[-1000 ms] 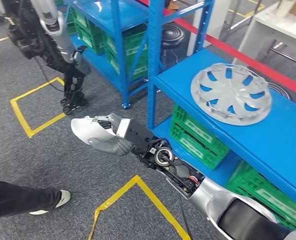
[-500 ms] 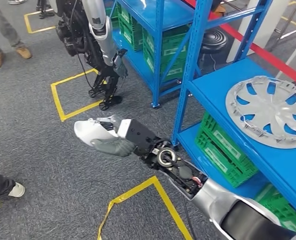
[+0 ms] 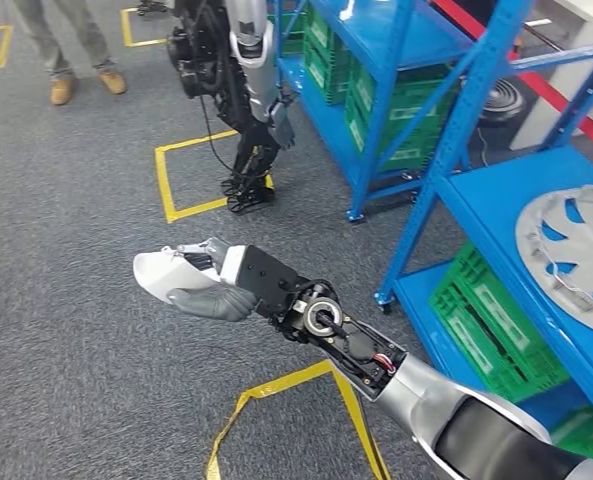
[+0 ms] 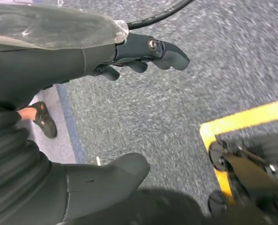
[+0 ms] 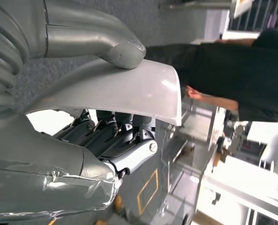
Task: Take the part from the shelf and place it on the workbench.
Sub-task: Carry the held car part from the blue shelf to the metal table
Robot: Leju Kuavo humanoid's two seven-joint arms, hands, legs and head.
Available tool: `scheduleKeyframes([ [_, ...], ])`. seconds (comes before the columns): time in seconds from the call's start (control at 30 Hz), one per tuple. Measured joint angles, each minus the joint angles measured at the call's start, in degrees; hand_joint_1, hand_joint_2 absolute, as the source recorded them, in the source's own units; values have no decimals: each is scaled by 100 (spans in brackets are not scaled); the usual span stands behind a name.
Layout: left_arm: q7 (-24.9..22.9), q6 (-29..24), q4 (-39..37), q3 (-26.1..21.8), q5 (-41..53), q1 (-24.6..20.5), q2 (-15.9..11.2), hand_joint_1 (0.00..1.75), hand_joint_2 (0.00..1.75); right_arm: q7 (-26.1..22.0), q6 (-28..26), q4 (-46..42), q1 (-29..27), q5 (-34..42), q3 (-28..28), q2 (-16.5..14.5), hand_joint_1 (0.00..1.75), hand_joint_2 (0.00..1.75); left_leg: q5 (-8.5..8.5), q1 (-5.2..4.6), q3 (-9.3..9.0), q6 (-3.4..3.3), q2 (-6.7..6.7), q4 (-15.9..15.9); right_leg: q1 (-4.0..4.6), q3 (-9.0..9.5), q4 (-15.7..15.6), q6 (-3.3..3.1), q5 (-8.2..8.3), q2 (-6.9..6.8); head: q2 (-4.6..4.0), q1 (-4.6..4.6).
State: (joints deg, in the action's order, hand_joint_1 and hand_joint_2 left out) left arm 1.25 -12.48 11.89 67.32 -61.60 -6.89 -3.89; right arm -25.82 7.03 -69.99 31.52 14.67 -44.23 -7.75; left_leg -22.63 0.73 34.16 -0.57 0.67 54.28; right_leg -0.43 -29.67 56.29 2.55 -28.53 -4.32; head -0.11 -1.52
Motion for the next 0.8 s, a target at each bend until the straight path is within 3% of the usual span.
scheduleKeyframes([
  [0.07, -2, -3, 0, -6, -3, -7, -5, 0, 175, -4, 3, 8, 0, -1, -20, 1, 147, 175, 7, -8, -6, -52, -111, -4, -11, -334, 740, 20, -382, 286, 0, -48],
  [0.1, -3, -4, 0, -9, -3, -11, -6, 0, 175, -6, 4, 20, -6, -2, -30, 2, 147, 175, 9, -21, -5, -70, -177, -2, -9, -554, 1179, 19, -552, 359, 0, -74],
  [0.13, -4, -4, 0, -13, -1, -12, -5, 0, 175, -5, 5, 34, -13, -4, -40, 3, 147, 175, 8, -33, -6, -77, -252, -1, -7, -723, 1488, 12, -626, 394, 0, -90],
  [0.17, -5, -3, 0, -15, 4, -10, -5, 0, 175, -4, 7, 48, -19, -6, -50, 3, 147, 175, 8, -43, -7, -81, -332, 3, -5, -805, 1596, -3, -589, 413, 0, -103],
  [0.2, -6, -3, 0, -17, 8, -8, -5, 0, 175, -4, 8, 55, -19, -8, -61, 3, 147, 175, 8, -50, -11, -82, -415, 7, -2, -772, 1453, -29, -436, 433, 0, -109],
  [0.23, -7, -2, 0, -18, 12, -6, -4, 0, 175, -3, 9, 58, -17, -9, -70, 3, 147, 175, 8, -52, -17, -82, -497, 11, 3, -633, 1096, -64, -201, 484, 0, -116],
  [0.3, -7, 1, 0, -18, 22, -8, 2, 0, 175, -3, 10, 57, -10, -10, -83, 3, 147, 175, 13, -47, -15, -72, -645, 19, 4, -284, 249, -142, 197, 754, 0, -118],
  [0.37, -7, 14, 0, -18, 46, -15, 12, 0, 175, 2, 9, 58, -8, -24, -93, 3, 147, 175, 36, -20, 19, -27, -768, 19, 10, -120, -152, -175, 310, 941, 0, -114],
  [0.43, -7, 32, 0, -18, 70, -8, 14, 0, 175, 9, 9, 58, -9, -36, -110, 2, 147, 175, 66, 6, 47, 45, -877, -2, 16, -86, -212, -192, 322, 858, 0, -125],
  [0.47, -7, 39, 0, -18, 76, 1, 13, 0, 175, 12, 8, 58, -8, -36, -117, 1, 147, 175, 57, 6, 58, 68, -827, 12, 6, -56, -258, -206, 345, 789, 0, -123],
  [0.53, -7, 43, 0, -18, 88, 4, 7, 0, 175, 23, 8, 55, 1, -55, -130, -2, 147, 175, -151, -14, 213, 101, -523, 329, -22, -1, -363, -236, 397, 634, 0, -56],
  [0.6, -3, 44, 0, -18, 97, -7, 7, 0, 175, 54, 10, 55, -3, -114, -137, -3, 147, 175, -546, -6, 584, 142, -224, 1101, -15, 8, -395, -248, 406, 461, 0, 26],
  [0.67, 1, 44, 0, -18, 99, -12, 1, 0, 175, 91, 32, 55, -19, -191, -152, -3, 147, 175, -725, 28, 848, 197, -145, 1658, -16, 2, -393, -246, 397, 283, 0, 61],
  [0.7, 2, 44, 0, -18, 99, -9, -6, 0, 175, 105, 49, 55, -23, -215, -165, -3, 147, 175, -659, 48, 815, 223, -120, 1616, -22, 0, -390, -237, 389, 201, 0, 69],
  [0.73, 2, 44, 0, -18, 98, -6, -16, 0, 175, 116, 69, 52, -21, -235, -179, -3, 147, 175, -507, 68, 656, 249, -77, 1338, -34, 1, -378, -218, 376, 125, 0, 77],
  [0.8, 1, 44, 0, -18, 88, -11, -22, 0, 175, 129, 103, 43, -10, -258, -205, -5, 147, 175, -193, 85, 194, 290, 139, 529, -43, -5, -310, -141, 320, -5, 0, 104],
])
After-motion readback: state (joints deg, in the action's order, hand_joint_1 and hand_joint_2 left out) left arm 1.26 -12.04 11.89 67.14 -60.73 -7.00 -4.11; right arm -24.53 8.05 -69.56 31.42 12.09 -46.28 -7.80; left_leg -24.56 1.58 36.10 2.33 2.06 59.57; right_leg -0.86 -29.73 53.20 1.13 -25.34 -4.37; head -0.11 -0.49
